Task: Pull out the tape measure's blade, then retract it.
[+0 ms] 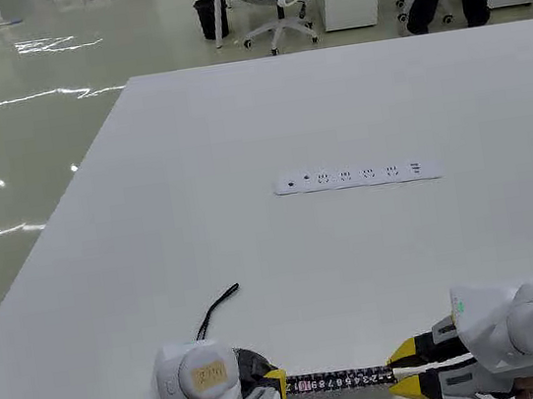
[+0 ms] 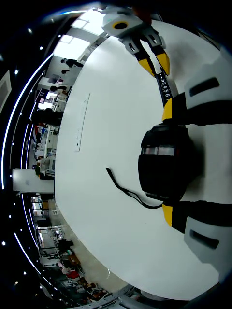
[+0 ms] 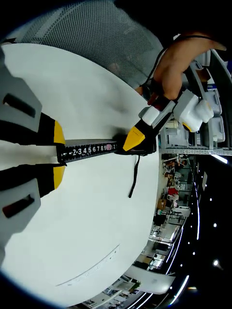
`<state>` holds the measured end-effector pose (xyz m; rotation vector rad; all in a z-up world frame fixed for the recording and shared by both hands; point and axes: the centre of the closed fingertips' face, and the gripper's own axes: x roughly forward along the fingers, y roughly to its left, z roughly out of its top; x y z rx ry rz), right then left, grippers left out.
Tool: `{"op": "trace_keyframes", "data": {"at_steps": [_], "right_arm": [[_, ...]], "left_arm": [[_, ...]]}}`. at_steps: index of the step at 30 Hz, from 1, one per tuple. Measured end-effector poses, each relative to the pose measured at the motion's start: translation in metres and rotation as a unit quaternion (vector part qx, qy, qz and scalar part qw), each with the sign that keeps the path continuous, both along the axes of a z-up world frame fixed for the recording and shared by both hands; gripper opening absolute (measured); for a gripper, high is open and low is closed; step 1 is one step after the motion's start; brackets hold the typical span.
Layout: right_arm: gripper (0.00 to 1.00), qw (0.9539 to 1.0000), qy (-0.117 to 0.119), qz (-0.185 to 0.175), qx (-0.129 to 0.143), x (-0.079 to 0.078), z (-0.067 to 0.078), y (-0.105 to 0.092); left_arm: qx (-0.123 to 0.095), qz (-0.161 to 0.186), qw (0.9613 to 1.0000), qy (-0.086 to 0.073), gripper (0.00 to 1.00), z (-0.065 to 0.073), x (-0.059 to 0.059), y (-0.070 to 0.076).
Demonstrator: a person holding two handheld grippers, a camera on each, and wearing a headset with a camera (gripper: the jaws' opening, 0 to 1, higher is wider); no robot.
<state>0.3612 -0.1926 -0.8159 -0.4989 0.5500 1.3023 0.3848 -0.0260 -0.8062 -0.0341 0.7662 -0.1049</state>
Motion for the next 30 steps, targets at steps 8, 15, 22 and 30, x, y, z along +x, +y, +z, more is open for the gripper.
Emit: {"op": "trace_keyframes", "data": {"at_steps": [8, 15, 22, 30], "right_arm": [[0.13, 1.0, -0.001, 0.002, 0.001, 0.0, 0.001, 0.004], [0.13, 1.0, -0.003, 0.002, 0.002, 0.001, 0.002, 0.007], [0.13, 1.0, -0.004, 0.004, 0.003, 0.001, 0.003, 0.01], [0.13, 1.0, -0.003, 0.005, 0.003, 0.0, 0.002, 0.013]], "left_arm": [[-0.001, -0.001, 1.0, 0.0, 0.59, 0.0, -0.001, 0.0], [-0.005, 0.002, 1.0, 0.001, 0.59, 0.0, -0.001, 0.0], [-0.007, 0.002, 1.0, 0.001, 0.59, 0.001, 0.0, 0.001], [-0.007, 0.001, 1.0, 0.001, 0.59, 0.001, 0.0, 0.002]]}}
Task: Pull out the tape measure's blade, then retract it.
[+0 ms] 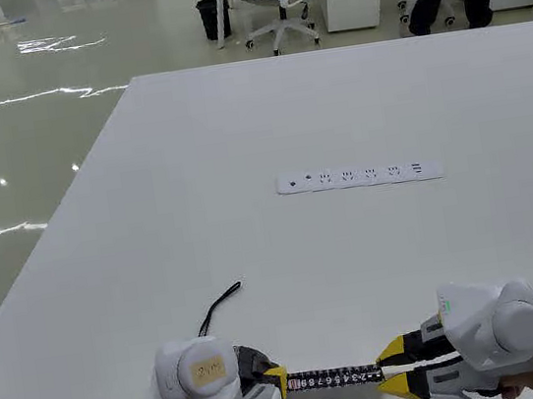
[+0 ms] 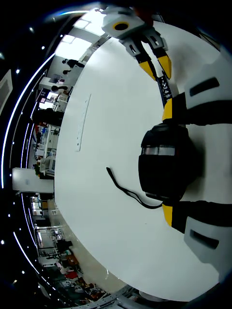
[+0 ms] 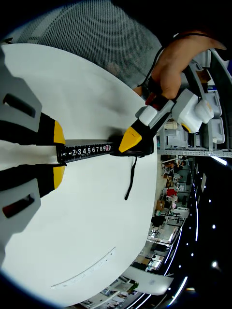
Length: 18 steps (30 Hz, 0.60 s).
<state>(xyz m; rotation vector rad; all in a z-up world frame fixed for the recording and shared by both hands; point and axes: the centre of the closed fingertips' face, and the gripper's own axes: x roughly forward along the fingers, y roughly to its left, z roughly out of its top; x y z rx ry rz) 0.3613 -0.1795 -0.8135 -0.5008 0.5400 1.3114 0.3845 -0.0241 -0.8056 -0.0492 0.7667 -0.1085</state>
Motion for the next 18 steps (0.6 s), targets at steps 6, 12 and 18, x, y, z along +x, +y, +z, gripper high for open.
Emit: {"op": "trace_keyframes", "data": {"at_steps": [6, 12, 18], "right_arm": [[0.13, 1.0, 0.0, 0.001, 0.0, 0.0002, -0.0001, 0.0026], [0.13, 1.0, 0.002, 0.001, 0.001, 0.0, -0.0011, 0.0048], [0.13, 1.0, 0.001, 0.002, 0.002, 0.0008, -0.0012, 0.0078]], "left_arm": [[-0.001, 0.0, 1.0, 0.0, 0.59, 0.0, -0.0002, 0.0005], [-0.001, 0.0, 1.0, -0.001, 0.59, 0.0002, -0.0005, 0.0003], [-0.002, 0.001, 1.0, -0.001, 0.59, 0.0005, -0.0006, 0.0004]]}}
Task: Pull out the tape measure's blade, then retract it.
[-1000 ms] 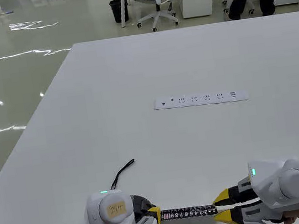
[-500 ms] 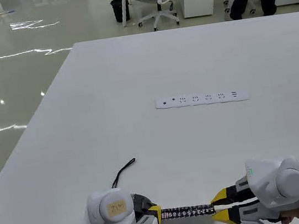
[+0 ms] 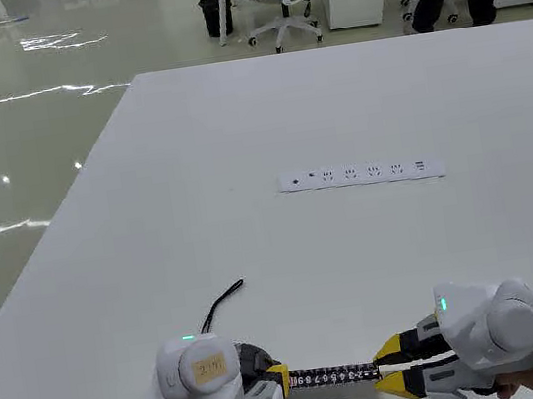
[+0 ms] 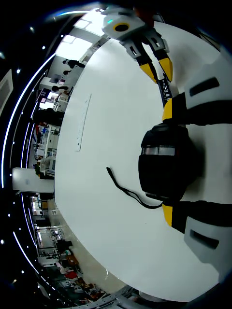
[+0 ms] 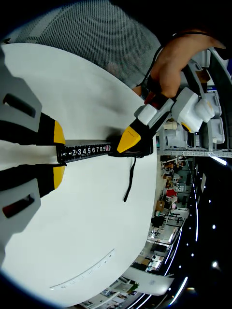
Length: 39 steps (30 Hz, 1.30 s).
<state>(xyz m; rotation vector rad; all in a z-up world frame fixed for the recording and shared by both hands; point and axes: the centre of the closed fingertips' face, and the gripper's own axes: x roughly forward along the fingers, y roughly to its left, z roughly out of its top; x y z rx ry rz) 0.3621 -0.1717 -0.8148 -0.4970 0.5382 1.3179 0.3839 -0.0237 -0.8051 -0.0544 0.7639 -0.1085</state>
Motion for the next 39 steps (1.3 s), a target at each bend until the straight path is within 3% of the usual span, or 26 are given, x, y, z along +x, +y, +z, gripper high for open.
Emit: {"op": "trace_keyframes", "data": {"at_steps": [39], "right_arm": [[0.13, 1.0, 0.004, -0.001, 0.005, 0.0, -0.003, 0.017]], "left_arm": [[-0.003, -0.005, 1.0, 0.0, 0.59, -0.001, 0.0, 0.0]]}}
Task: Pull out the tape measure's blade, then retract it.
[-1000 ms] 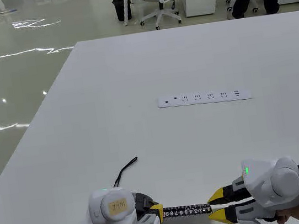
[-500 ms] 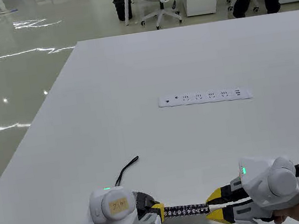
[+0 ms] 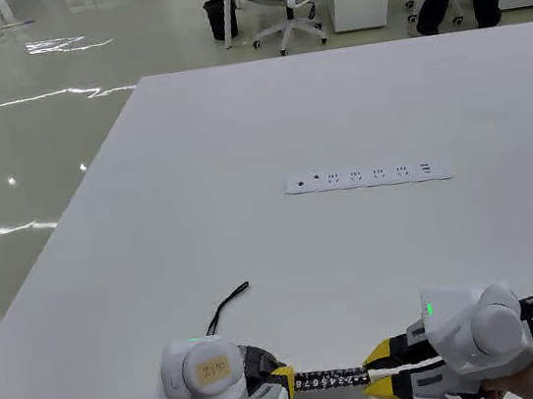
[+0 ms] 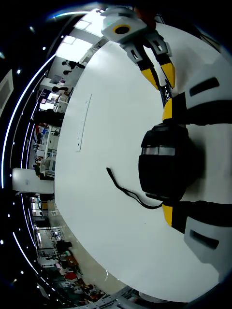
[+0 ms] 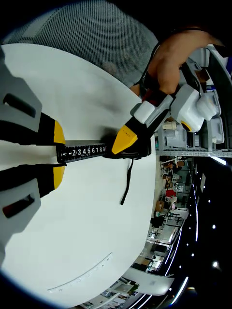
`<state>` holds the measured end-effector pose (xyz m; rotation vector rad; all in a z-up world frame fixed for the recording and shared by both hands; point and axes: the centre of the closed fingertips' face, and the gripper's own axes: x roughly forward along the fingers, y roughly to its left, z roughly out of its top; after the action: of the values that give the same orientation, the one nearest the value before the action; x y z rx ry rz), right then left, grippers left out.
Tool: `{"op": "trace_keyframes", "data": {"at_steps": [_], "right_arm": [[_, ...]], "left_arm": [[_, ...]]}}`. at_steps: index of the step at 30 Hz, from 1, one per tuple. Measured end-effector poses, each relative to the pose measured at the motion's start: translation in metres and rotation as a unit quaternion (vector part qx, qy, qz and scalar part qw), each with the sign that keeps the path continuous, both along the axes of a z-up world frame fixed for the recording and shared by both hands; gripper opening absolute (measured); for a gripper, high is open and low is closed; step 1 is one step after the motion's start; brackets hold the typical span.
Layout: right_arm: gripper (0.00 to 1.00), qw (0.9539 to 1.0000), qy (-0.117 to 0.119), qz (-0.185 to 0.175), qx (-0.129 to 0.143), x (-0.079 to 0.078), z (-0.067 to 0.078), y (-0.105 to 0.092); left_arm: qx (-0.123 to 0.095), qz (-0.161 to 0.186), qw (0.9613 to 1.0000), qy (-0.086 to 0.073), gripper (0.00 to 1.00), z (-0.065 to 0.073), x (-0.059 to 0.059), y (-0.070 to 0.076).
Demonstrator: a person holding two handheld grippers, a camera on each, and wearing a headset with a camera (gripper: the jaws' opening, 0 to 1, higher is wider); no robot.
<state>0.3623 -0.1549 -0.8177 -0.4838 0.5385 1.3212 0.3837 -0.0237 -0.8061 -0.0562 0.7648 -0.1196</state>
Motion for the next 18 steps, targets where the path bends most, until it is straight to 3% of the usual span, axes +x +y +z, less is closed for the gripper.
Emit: {"op": "trace_keyframes", "data": {"at_steps": [18], "right_arm": [[0.13, 1.0, -0.001, -0.001, 0.003, 0.0004, 0.0003, 0.0089]], "left_arm": [[-0.001, 0.001, 1.0, 0.0, 0.59, 0.0001, -0.0004, 0.0]]}}
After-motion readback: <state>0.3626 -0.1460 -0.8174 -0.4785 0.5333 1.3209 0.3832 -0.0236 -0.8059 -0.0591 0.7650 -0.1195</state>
